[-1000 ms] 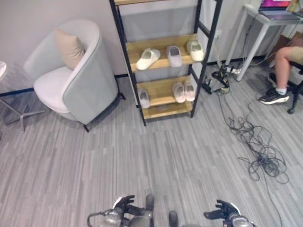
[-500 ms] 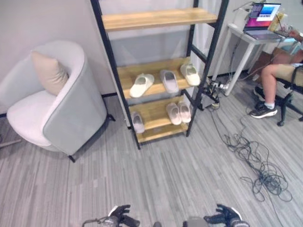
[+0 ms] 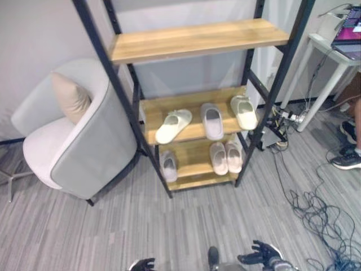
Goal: Arrange the slippers neatly on the shoe rack.
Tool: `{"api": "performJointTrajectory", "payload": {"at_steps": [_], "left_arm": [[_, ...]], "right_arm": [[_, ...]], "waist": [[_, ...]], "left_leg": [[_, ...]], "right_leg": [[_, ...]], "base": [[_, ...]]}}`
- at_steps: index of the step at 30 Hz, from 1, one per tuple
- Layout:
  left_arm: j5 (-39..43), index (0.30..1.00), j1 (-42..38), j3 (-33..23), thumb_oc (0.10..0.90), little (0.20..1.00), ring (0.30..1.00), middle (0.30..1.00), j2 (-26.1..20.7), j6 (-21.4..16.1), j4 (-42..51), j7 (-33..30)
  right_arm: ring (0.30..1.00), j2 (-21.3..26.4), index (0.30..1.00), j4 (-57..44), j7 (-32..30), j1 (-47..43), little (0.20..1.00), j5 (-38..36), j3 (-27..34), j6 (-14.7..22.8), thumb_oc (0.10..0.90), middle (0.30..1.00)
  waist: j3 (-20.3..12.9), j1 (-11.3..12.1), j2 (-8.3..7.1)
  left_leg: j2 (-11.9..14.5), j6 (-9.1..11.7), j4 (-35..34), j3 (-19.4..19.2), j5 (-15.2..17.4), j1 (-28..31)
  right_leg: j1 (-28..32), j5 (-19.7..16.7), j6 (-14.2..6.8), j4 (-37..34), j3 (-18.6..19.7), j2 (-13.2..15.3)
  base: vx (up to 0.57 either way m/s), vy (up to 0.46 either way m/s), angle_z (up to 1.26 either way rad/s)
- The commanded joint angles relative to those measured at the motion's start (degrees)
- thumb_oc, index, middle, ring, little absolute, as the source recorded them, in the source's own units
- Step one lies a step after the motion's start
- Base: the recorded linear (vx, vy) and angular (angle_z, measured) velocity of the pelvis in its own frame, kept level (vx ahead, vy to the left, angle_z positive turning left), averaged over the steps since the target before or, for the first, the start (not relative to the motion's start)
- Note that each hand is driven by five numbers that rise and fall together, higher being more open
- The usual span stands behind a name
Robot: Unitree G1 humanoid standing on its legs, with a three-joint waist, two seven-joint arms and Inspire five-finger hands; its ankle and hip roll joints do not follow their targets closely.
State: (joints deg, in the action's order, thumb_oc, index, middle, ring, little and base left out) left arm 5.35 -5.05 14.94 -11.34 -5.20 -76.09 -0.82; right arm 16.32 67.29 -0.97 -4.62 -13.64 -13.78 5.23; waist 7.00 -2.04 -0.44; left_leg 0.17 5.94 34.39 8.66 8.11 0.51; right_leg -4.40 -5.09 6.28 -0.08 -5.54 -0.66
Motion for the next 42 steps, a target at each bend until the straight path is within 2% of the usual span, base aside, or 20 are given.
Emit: {"api": "performJointTrajectory", "payload": {"at_steps": [1,2,3,4,7,8,10,12,14,16,17,18,19,22,23,24,25,29,36,42], "left_arm": [[-0.73,0.900,-1.76,2.35,0.800,0.900,0.900,0.900,-0.51,-1.30,2.16,-0.65],[-0.73,0.900,-1.74,2.37,0.800,0.900,0.900,0.900,-0.50,-1.30,2.16,-0.65],[-0.86,0.900,-1.87,2.75,0.800,0.900,0.900,0.900,-0.33,-1.28,2.39,-0.48],[-0.96,0.900,-1.90,2.87,0.800,0.900,0.900,0.900,-0.23,-1.23,2.33,-0.43],[-1.89,0.900,-1.66,3.41,0.800,0.900,0.900,0.900,0.03,-1.28,2.62,-0.06],[-1.89,0.900,-1.66,3.41,0.800,0.900,0.900,0.900,0.03,-1.28,2.62,-0.06],[-2.14,0.900,-1.45,3.67,0.800,0.900,0.900,0.900,-0.11,-1.48,3.13,-0.03],[-1.86,0.900,-1.24,3.38,0.800,0.900,0.900,0.900,-0.19,-1.41,3.16,0.08],[-1.04,0.900,-0.48,2.19,0.800,0.900,0.900,0.900,-0.22,-1.26,2.46,0.29],[-1.04,0.900,-0.49,2.19,0.800,0.900,0.900,0.900,-0.22,-1.26,2.46,0.30],[-0.67,0.900,-0.32,1.63,0.800,0.900,0.900,0.900,-0.44,-1.21,2.29,0.38],[-0.02,0.900,-0.66,1.01,0.800,0.900,0.900,0.900,-0.93,-0.98,2.25,0.15],[0.23,0.900,-0.89,0.96,0.800,0.900,0.900,0.900,-1.41,-0.95,2.46,0.16],[0.03,0.900,-0.87,1.18,0.800,0.900,0.900,0.900,-1.86,-0.91,2.72,0.16],[-0.17,0.900,-0.94,1.17,0.800,0.900,0.900,0.900,-2.18,-1.00,2.78,0.19],[-0.18,0.900,-0.91,1.17,0.800,0.900,0.900,0.900,-2.17,-1.00,2.78,0.19],[-0.33,0.900,-1.18,1.29,0.800,0.900,0.900,0.900,-2.35,-1.16,2.76,0.10],[-1.15,0.900,-1.43,1.50,0.800,0.900,0.900,0.900,-2.43,-1.48,2.41,-0.16],[-1.84,0.900,-0.53,1.38,0.800,0.900,0.900,0.900,-1.56,-1.45,1.70,0.11],[-2.97,0.900,-0.55,2.23,0.800,0.900,0.900,0.900,-0.83,-1.46,2.20,-0.09]], "right_arm": [[0.900,2.83,0.900,-1.90,-0.39,0.03,0.900,-1.64,-0.68,1.35,0.800,0.900],[0.900,2.84,0.900,-1.90,-0.39,0.05,0.900,-1.64,-0.67,1.35,0.800,0.900],[0.900,3.21,0.900,-1.90,-0.32,0.29,0.900,-1.65,-0.45,1.37,0.800,0.900],[0.900,3.28,0.900,-1.84,-0.37,0.25,0.900,-1.61,-0.31,1.43,0.800,0.900],[0.900,3.06,0.900,-2.14,-0.44,0.59,0.900,-1.58,-0.16,1.51,0.800,0.900],[0.900,3.06,0.900,-2.14,-0.44,0.59,0.900,-1.58,-0.16,1.51,0.800,0.900],[0.900,2.61,0.900,-2.60,-0.44,1.00,0.900,-1.59,-0.45,1.61,0.800,0.900],[0.900,2.32,0.900,-2.88,-0.31,1.18,0.900,-1.30,-0.49,1.51,0.800,0.900],[0.900,1.27,0.900,-2.03,0.02,1.95,0.900,0.39,-0.42,1.24,0.800,0.900],[0.900,1.27,0.900,-2.03,0.02,1.95,0.900,0.39,-0.42,1.25,0.800,0.900],[0.900,0.55,0.900,-1.96,0.71,2.04,0.900,0.98,-0.51,1.15,0.800,0.900],[0.900,0.09,0.900,-1.84,0.84,1.38,0.900,1.41,-0.79,1.02,0.800,0.900],[0.900,-0.15,0.900,-2.20,0.84,1.26,0.900,1.27,-0.97,1.06,0.800,0.900],[0.900,-0.54,0.900,-2.46,0.77,1.37,0.900,0.98,-0.93,1.10,0.800,0.900],[0.900,-0.51,0.900,-2.68,0.89,1.53,0.900,0.87,-0.96,1.17,0.800,0.900],[0.900,-0.50,0.900,-2.68,0.88,1.55,0.900,0.87,-0.97,1.17,0.800,0.900],[0.900,-0.23,0.900,-2.63,0.81,1.11,0.900,0.85,-1.13,1.16,0.800,0.900],[0.900,-0.01,0.900,-3.11,0.68,0.83,0.900,1.13,-1.61,1.11,0.800,0.900],[0.900,0.30,0.900,-4.14,0.92,1.84,0.900,2.61,-2.75,1.15,0.800,0.900],[0.900,0.18,0.900,-11.74,2.25,3.13,0.900,4.19,-6.49,1.51,0.800,0.900]], "waist": [[2.19,-0.28,-1.95],[2.28,-0.21,-1.87],[2.02,0.29,-2.15],[2.02,0.58,-1.96],[1.98,1.56,-0.55],[1.98,1.56,-0.55],[2.38,2.83,-0.41],[2.07,3.27,-0.38],[0.98,3.80,-0.63],[0.98,3.81,-0.63],[0.65,4.08,-0.81],[1.36,3.76,-0.77],[1.73,3.49,-0.53],[1.79,2.60,0.07],[1.34,1.89,0.35],[1.44,1.77,0.34],[1.29,1.19,0.44],[1.47,0.27,-0.47],[-0.73,1.04,-0.63],[-1.45,1.21,-0.45]], "left_leg": [[1.85,-1.79,-11.71,-4.69,-6.99,-2.89],[1.91,-1.82,-11.55,-4.73,-6.77,-2.79],[0.00,-2.88,-16.02,-6.70,-3.57,-5.10],[-0.88,-3.22,-18.58,-7.25,-3.09,-5.98],[-2.15,-3.61,-26.54,-10.48,-8.00,-9.12],[-2.15,-3.61,-26.54,-10.48,-8.00,-9.12],[-2.79,-3.46,-27.19,-11.47,-11.04,-11.92],[-2.89,-3.93,-27.67,-11.55,-10.46,-11.27],[-3.41,-5.75,-27.47,-11.35,-8.91,-9.69],[-3.41,-5.75,-27.46,-11.36,-8.90,-9.69],[-3.57,-6.93,-26.73,-11.75,-7.17,-8.51],[-3.66,-8.19,-26.05,-11.94,-5.72,-6.87],[-3.59,-8.53,-25.94,-11.45,-5.29,-5.93],[-3.38,-8.81,-26.46,-9.91,-4.64,-4.27],[-3.59,-8.75,-27.89,-8.39,-4.32,-2.55],[-3.62,-8.74,-27.93,-8.26,-4.24,-2.36],[-3.65,-8.33,-28.79,-7.21,-4.00,-1.40],[-4.32,-7.61,-29.73,-5.58,-3.12,0.57],[-3.44,-6.43,-33.26,-4.83,-4.79,1.98],[-2.24,-5.13,-38.43,-3.93,-7.77,2.65]], "right_leg": [[1.66,4.90,-8.50,1.53,2.43,2.94],[1.80,5.00,-8.52,1.55,2.47,2.87],[3.31,6.26,-8.68,1.11,2.35,3.00],[4.02,6.95,-8.87,1.01,2.59,2.71],[7.27,9.32,-8.87,0.92,3.07,0.78],[7.27,9.32,-8.87,0.92,3.07,0.78],[10.03,11.11,-8.62,1.54,5.02,-0.44],[10.77,11.98,-8.75,2.11,5.65,-0.44],[11.28,13.74,-10.35,7.09,5.02,1.27],[11.27,13.75,-10.35,7.11,5.03,1.28],[9.36,13.16,-12.05,13.06,4.79,2.90],[4.95,8.54,-14.41,20.98,4.83,4.22],[2.80,6.68,-15.00,23.83,4.97,4.35],[-0.24,6.24,-14.47,26.33,5.37,4.40],[-1.69,7.21,-13.66,22.77,5.79,4.09],[-1.52,7.37,-13.64,22.84,5.67,4.14],[-3.07,7.26,-13.22,17.62,5.71,4.53],[-1.95,6.05,-13.54,8.97,7.63,4.49],[3.40,5.60,-12.34,2.86,6.81,3.81],[6.73,4.81,-11.65,-3.74,5.13,2.96]], "base": [[0.16,-0.064,-0.03],[0.25,-0.078,-0.14],[0.25,-0.047,-0.06],[0.32,-0.045,0.13],[0.24,0.015,0.20],[0.25,0.034,0.27],[0.27,0.060,0.13],[0.22,0.090,-0.19],[0.25,0.123,-0.56],[0.09,0.063,-0.26],[0.20,0.144,-0.21],[0.23,0.149,-0.26],[0.12,0.068,-0.34],[0.14,0.015,0.04],[0.21,-0.011,0.24],[0.25,-0.071,0.42],[0.16,-0.087,0.59],[0.12,-0.097,0.41],[0.06,-0.092,0.19],[-0.01,-0.065,0.05]]}}
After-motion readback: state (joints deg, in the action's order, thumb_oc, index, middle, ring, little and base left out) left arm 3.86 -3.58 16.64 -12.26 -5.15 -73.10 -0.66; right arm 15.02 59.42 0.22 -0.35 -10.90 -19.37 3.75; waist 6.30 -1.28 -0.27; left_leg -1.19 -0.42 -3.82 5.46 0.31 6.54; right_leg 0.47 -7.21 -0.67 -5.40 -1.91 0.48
